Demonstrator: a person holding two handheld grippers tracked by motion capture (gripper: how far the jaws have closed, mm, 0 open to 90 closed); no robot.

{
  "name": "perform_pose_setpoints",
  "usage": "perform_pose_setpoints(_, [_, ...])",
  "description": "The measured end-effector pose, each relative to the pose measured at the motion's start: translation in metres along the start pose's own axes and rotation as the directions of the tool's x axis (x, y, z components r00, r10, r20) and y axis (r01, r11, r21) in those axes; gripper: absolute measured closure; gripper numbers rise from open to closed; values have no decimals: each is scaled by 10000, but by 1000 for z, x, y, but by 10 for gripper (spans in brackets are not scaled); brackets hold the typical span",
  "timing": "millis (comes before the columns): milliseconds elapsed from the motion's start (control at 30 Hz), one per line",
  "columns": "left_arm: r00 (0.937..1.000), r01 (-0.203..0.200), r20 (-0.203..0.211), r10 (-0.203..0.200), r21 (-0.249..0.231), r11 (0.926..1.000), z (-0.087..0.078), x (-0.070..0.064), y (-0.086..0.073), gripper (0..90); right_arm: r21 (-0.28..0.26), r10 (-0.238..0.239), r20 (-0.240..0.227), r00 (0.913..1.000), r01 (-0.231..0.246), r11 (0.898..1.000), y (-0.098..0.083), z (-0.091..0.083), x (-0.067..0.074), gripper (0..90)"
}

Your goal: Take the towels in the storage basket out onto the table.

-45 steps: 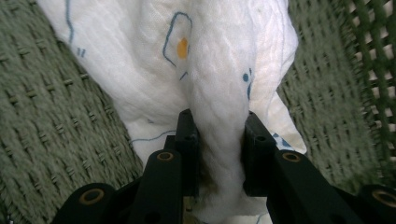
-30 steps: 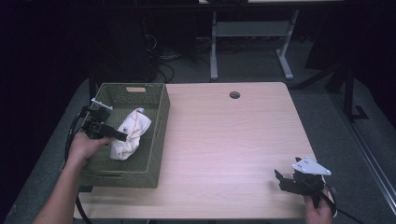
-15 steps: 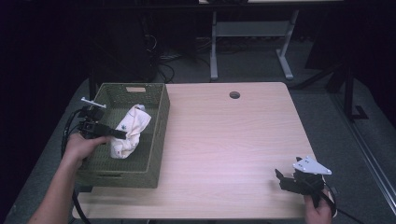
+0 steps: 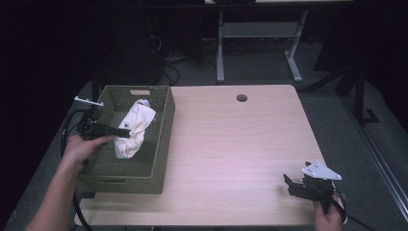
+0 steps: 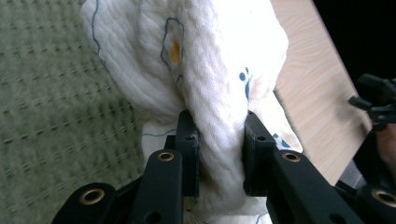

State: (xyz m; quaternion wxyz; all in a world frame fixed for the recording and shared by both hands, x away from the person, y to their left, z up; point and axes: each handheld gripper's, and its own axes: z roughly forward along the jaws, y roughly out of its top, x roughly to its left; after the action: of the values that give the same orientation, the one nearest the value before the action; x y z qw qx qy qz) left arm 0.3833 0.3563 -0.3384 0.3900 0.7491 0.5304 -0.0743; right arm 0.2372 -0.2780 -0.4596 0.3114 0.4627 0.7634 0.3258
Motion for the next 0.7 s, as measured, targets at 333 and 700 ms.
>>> perform_pose_setpoints(333, [9989,-139,451,161,-482,9987,-6,-16,10,721,-76,6,56,10000,-6,10000,1,-1,-1,139])
perform_pose_setpoints(700, [9946,-1022,106,1028,-458,9937,-2,-53,30,722,-72,-44,18,10000,44,10000,1,-1,0,139])
